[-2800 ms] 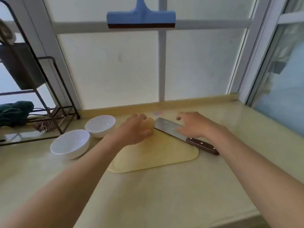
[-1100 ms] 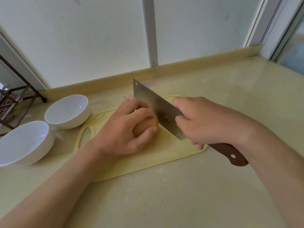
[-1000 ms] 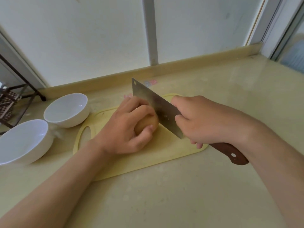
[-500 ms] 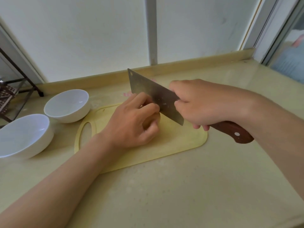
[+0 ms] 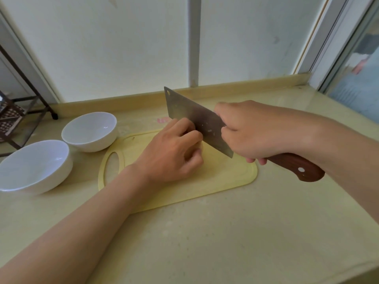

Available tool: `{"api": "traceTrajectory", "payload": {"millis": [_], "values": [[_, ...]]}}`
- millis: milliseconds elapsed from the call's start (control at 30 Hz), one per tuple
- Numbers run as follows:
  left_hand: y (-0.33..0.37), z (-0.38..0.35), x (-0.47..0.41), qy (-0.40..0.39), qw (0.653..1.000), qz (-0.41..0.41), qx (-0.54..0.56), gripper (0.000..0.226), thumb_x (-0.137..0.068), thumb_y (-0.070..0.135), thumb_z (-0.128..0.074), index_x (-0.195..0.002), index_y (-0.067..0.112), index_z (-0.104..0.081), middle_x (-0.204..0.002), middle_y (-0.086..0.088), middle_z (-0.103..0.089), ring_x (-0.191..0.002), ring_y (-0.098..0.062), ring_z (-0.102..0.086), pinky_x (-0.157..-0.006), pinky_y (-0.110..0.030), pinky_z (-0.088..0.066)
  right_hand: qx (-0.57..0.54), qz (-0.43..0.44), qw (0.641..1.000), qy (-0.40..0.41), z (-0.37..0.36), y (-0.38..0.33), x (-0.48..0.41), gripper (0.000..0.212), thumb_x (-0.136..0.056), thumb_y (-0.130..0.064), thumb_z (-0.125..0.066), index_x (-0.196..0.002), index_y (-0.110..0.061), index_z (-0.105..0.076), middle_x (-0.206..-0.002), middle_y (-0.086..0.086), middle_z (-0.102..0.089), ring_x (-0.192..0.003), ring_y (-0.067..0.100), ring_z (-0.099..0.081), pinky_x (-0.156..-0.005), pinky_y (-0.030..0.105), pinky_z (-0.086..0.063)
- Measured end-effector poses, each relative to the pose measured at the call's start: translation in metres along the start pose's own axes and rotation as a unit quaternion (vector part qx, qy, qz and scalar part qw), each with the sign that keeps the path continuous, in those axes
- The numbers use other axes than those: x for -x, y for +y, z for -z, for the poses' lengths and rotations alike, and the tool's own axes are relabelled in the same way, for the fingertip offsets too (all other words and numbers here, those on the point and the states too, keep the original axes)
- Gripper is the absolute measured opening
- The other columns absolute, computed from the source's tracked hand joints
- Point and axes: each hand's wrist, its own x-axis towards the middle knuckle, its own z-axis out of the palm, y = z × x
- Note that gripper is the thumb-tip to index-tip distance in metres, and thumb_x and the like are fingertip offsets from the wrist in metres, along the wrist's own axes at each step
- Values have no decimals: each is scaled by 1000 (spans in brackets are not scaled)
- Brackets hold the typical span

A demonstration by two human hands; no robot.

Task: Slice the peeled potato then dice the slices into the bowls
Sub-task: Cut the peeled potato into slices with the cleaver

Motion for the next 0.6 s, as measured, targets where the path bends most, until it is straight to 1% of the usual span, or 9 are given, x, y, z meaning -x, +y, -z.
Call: {"api": "traceTrajectory", "payload": {"millis": [100,200,267,333,367,433,500,600], "values": [[-1,-1,0,10,1000,0,7,10,-80,14,-61,-83,6,-67,-88,-9,-55,-72,-27,-48,-70,-36,-42,21,2,1000,-16,-1,0,-6,36,-105,-14,-35,-77,-33,-25,-71,13,-63,-34,16,-55,-39,26,-45],[-2,-2,0,21,1000,4,13,10,-79,13,-63,-83,5,-68,-87,-9,-56,-70,-27,-49,-69,-35,-42,36,6,999,-30,1,0,-10,34,-105,-12,-36,-78,-32,-28,-70,14,-64,-35,19,-55,-36,24,-42],[-3,-2,0,25,999,4,21,11,-79,13,-63,-84,5,-68,-87,-9,-57,-71,-27,-51,-68,-35,-42,40,0,998,-45,-3,3,-17,19,-104,-12,-37,-87,-19,-40,-71,16,-65,-36,20,-55,-36,23,-42],[-3,-2,1,27,999,-2,25,11,-78,14,-64,-83,6,-69,-89,-10,-58,-72,-26,-53,-70,-34,-42,38,-16,997,-68,-15,6,-26,11,-102,-10,-38,-95,-8,-47,-75,19,-66,-40,24,-59,-38,25,-44],[-4,-2,1,28,999,-4,26,10,-78,14,-64,-82,6,-69,-89,-9,-58,-73,-26,-54,-71,-32,-42,28,-25,996,-77,-23,8,-30,9,-100,-9,-38,-96,-8,-47,-76,20,-66,-43,27,-60,-39,28,-45],[-4,-3,2,27,999,-5,27,9,-77,14,-63,-81,8,-69,-89,-8,-58,-73,-24,-53,-73,-28,-40,1,-35,997,-73,-34,13,-34,9,-100,-13,-37,-92,-14,-41,-77,20,-64,-44,28,-57,-42,30,-45],[-4,-3,2,26,999,-3,28,8,-76,14,-64,-80,9,-69,-89,-7,-58,-72,-24,-53,-73,-29,-40,-15,-38,997,-60,-39,14,-38,12,-101,-16,-37,-89,-17,-37,-78,19,-63,-44,27,-55,-41,29,-44],[-5,-3,2,25,999,-2,32,8,-76,13,-65,-81,9,-69,-90,-7,-58,-74,-24,-53,-74,-31,-41,-22,-31,998,-53,-40,13,-39,14,-101,-15,-36,-88,-17,-36,-80,20,-63,-41,25,-55,-39,27,-44]]}}
